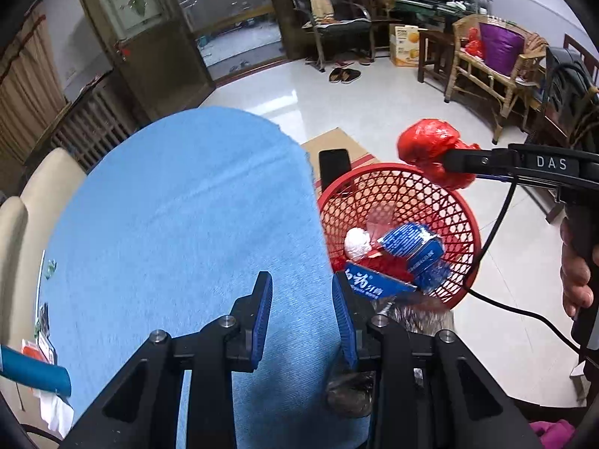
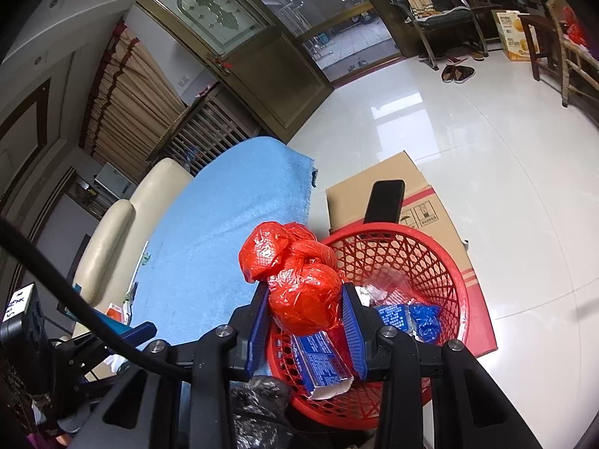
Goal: Collect trash
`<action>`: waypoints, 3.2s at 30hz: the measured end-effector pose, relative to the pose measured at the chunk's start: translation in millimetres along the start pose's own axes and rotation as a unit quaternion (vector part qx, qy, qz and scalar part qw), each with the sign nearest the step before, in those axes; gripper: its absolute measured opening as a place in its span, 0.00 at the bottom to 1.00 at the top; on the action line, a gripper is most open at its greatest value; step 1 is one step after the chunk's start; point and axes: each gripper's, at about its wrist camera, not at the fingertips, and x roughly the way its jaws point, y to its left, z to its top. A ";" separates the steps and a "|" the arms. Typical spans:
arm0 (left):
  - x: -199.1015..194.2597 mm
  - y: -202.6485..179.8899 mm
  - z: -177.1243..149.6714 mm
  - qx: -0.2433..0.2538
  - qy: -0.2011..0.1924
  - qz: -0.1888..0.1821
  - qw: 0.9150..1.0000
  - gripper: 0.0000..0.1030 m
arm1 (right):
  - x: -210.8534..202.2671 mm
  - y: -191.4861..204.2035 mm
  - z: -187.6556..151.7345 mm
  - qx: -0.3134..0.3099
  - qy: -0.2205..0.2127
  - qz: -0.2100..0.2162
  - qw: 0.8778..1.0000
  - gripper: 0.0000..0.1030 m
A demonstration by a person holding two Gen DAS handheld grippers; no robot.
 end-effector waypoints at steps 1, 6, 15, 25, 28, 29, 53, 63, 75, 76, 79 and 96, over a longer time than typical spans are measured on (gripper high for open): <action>0.4 -0.4 -1.3 0.000 0.000 0.000 1.000 0.34 | 2.2 -1.6 -0.6 0.002 0.002 -0.002 1.000 0.39; -2.6 -2.5 -13.4 0.013 -0.002 -0.016 1.000 0.34 | 11.9 -7.8 -4.6 0.014 0.020 -0.009 1.000 0.39; -0.1 -23.7 -47.4 0.077 0.027 -0.121 0.989 0.64 | 14.7 -11.0 -6.2 0.023 0.027 -0.018 0.999 0.39; 44.9 -8.1 -61.6 0.018 0.098 -0.175 0.980 0.43 | 16.7 -10.8 -6.4 0.025 0.033 -0.019 0.999 0.39; 49.9 -3.5 -64.5 0.000 0.105 -0.196 0.975 0.35 | 18.2 -11.8 -6.9 0.027 0.036 -0.018 0.999 0.39; 49.6 -4.2 -64.5 0.000 0.103 -0.197 0.975 0.32 | 18.6 -12.2 -7.0 0.027 0.036 -0.018 0.999 0.39; 33.8 -4.7 18.3 -0.016 0.034 -0.139 0.990 0.23 | 8.9 -23.7 -2.3 0.044 0.023 -0.022 0.999 0.39; 55.1 -19.9 50.6 -0.034 0.036 -0.121 0.991 0.30 | 6.4 -45.6 -0.8 0.086 0.023 -0.032 0.996 0.41; 45.6 -1.4 43.5 -0.056 0.019 -0.092 0.994 0.51 | -2.9 -42.2 3.9 0.095 0.010 -0.011 0.995 0.59; 42.7 1.7 41.4 -0.059 0.016 -0.084 0.995 0.55 | -3.1 -39.9 4.1 0.092 0.010 -0.011 0.996 0.59; 28.3 16.3 33.2 -0.072 0.001 -0.047 0.996 0.64 | -2.1 -33.6 3.8 0.084 0.012 -0.009 0.996 0.59; -73.7 115.4 -29.4 -0.170 -0.090 0.176 0.965 0.72 | 2.5 105.7 -4.6 -0.114 -0.006 -0.024 0.993 0.59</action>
